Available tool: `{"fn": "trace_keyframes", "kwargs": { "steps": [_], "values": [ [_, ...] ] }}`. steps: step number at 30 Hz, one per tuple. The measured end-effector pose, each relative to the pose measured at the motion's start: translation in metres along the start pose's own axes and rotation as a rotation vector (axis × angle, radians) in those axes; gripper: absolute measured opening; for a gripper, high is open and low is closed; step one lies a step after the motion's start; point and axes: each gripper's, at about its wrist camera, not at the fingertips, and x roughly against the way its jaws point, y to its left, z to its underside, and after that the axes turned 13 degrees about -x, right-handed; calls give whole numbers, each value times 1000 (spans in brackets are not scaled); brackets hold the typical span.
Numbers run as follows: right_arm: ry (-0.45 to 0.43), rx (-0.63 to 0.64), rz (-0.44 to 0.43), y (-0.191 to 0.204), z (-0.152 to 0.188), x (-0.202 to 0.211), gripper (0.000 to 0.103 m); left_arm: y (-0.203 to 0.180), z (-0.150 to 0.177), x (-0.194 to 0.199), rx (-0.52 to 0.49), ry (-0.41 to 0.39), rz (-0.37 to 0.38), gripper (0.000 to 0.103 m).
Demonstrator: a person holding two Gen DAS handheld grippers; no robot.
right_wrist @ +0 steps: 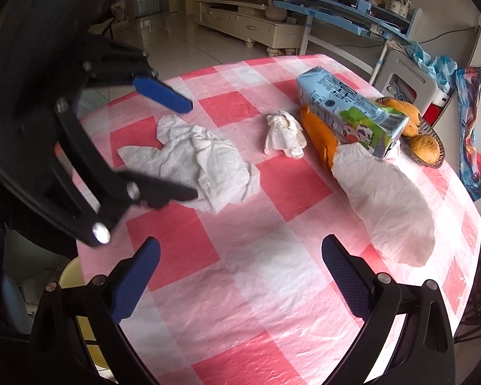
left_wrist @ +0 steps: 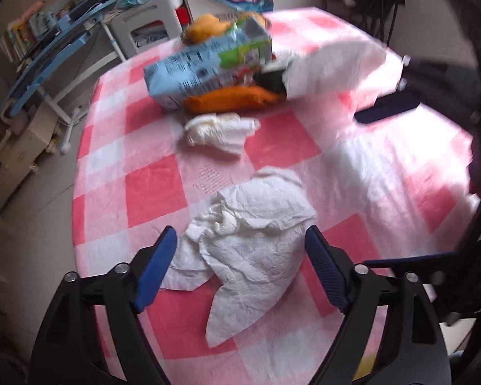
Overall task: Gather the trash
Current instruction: 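Grasp the large crumpled white tissue with the left tool and lift it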
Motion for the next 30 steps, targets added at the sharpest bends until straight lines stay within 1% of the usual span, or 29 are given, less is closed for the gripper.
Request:
{"fn": "trace_keyframes", "kwargs": {
  "steps": [1, 2, 3, 4, 6, 7, 8, 10, 13, 15, 18, 21, 25, 27, 30],
  "values": [
    [-2, 1, -1, 0, -1, 0, 97, 3, -1, 1, 21, -2, 22, 58],
    [-5, 3, -2, 0, -2, 0, 97, 8, -1, 3, 54, -4, 80, 45],
    [-7, 5, -3, 0, -3, -1, 97, 14, -1, 6, 85, -2, 81, 23],
    [-11, 7, -1, 1, -4, -2, 97, 20, 1, 8, 110, 9, 77, 11],
    [-25, 7, 0, 3, -8, -3, 97, 35, 5, 16, 190, -6, 109, 9],
    [-34, 1, -5, 4, -9, -3, 97, 43, 7, 25, 226, -26, 106, 8],
    [-45, -9, -14, 5, -13, -3, 97, 48, 8, 32, 248, -41, 95, 8],
    [-61, -25, -30, 7, -20, -5, 97, 64, 13, 52, 327, -93, 70, 8],
    [-71, -58, -51, 9, -32, -12, 97, 86, 22, 71, 465, -155, 51, 8],
    [-78, -73, -48, 10, -40, -17, 97, 101, 30, 77, 545, -187, 62, 8],
    [-84, -105, -45, 8, -51, -24, 97, 117, 32, 85, 619, -235, 89, 8],
    [-90, -136, -45, 6, -60, -30, 96, 119, 33, 89, 638, -268, 105, 8],
    [-89, -161, -31, 4, -67, -39, 92, 111, 24, 89, 618, -291, 116, 8],
    [-82, -174, -27, 2, -68, -42, 82, 110, 22, 91, 612, -296, 120, 8],
    [-67, -195, -19, -2, -70, -47, 78, 114, 23, 92, 621, -304, 126, 8]
  ]
}}
